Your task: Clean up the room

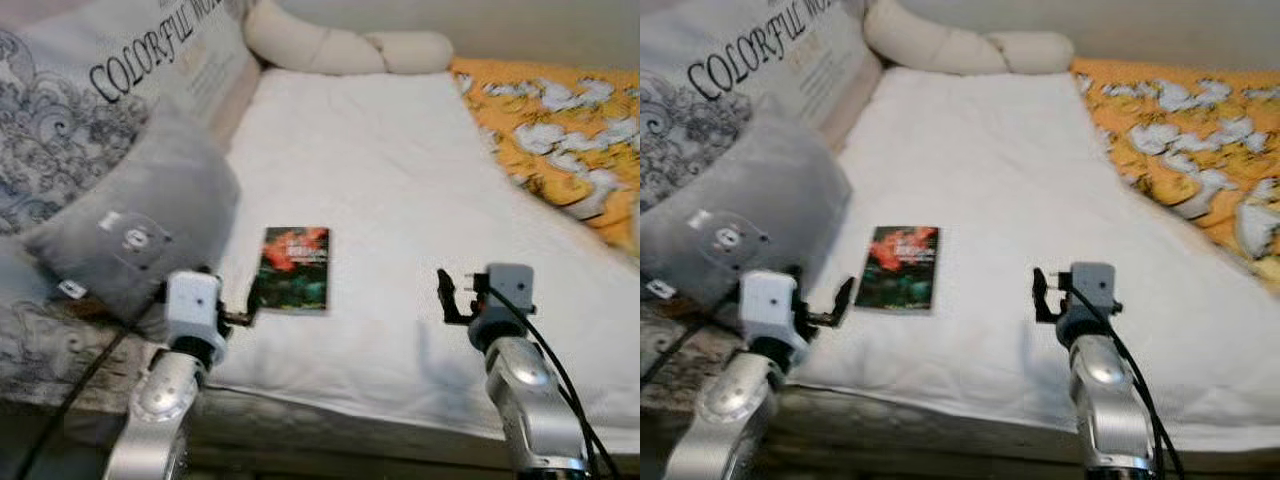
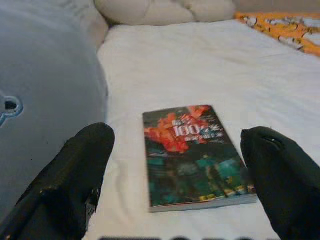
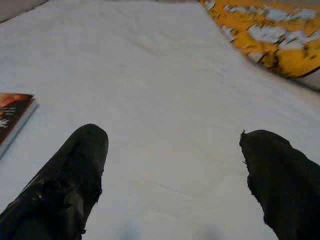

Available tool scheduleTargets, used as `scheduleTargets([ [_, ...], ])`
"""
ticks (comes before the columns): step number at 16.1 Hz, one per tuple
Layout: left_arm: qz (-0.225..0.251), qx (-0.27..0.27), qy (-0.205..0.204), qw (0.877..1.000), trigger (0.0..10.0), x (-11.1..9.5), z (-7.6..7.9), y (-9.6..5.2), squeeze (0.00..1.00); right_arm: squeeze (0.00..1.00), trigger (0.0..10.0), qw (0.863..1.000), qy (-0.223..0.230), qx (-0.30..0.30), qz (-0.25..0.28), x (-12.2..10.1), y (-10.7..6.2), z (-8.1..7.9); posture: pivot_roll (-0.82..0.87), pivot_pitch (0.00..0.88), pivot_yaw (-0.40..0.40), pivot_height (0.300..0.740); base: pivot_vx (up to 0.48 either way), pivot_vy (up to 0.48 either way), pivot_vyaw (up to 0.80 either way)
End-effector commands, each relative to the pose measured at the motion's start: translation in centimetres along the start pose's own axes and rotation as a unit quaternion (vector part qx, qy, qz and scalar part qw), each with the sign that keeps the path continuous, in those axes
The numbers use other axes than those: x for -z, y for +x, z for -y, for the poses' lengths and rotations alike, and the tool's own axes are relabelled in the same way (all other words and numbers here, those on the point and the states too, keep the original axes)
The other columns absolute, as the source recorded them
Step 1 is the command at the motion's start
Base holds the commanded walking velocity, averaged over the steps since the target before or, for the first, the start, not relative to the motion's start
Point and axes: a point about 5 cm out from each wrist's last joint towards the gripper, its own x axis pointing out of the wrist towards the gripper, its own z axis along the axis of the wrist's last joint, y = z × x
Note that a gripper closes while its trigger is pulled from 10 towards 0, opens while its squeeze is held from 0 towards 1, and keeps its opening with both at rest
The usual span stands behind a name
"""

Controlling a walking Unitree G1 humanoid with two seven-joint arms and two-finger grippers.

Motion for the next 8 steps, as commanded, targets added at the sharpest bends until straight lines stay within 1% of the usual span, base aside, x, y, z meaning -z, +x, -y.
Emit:
scheduleTargets([
  [1, 0.006, -0.015, 0.013, 1.0, 10.0, -0.31, -0.7, -0.13, 0.0, 1.0, 10.0, 1.0, 0.004, -0.018, 0.002, -0.35, 0.22, -0.86, 0.05, 0.0, -0.019, 0.74, 0.0, -0.334, 0.0],
  [4, 0.007, -0.024, 0.015, 1.0, 10.0, -0.38, -0.99, -0.06, 0.0, 1.0, 10.0, 1.0, 0.011, -0.014, -0.002, -0.4, 0.35, -0.78, 0.06, 0.0, -0.02, 0.74, 0.0, -0.334, 0.0],
  [7, 0.005, -0.026, 0.017, 1.0, 10.0, -0.34, -1.14, 0.16, 0.0, 1.0, 10.0, 1.0, 0.008, -0.015, -0.003, -0.31, 0.15, -0.87, 0.05, 0.0, -0.006, 0.74, 0.0, -0.334, 0.0],
  [8, 0.003, -0.024, 0.021, 0.999, 10.0, -0.3, -1.13, 0.31, 0.0, 1.0, 10.0, 1.0, 0.008, -0.008, -0.005, -0.23, 0.05, -0.68, 0.04, 0.0, -0.002, 0.74, 0.0, -0.33, 0.0],
])
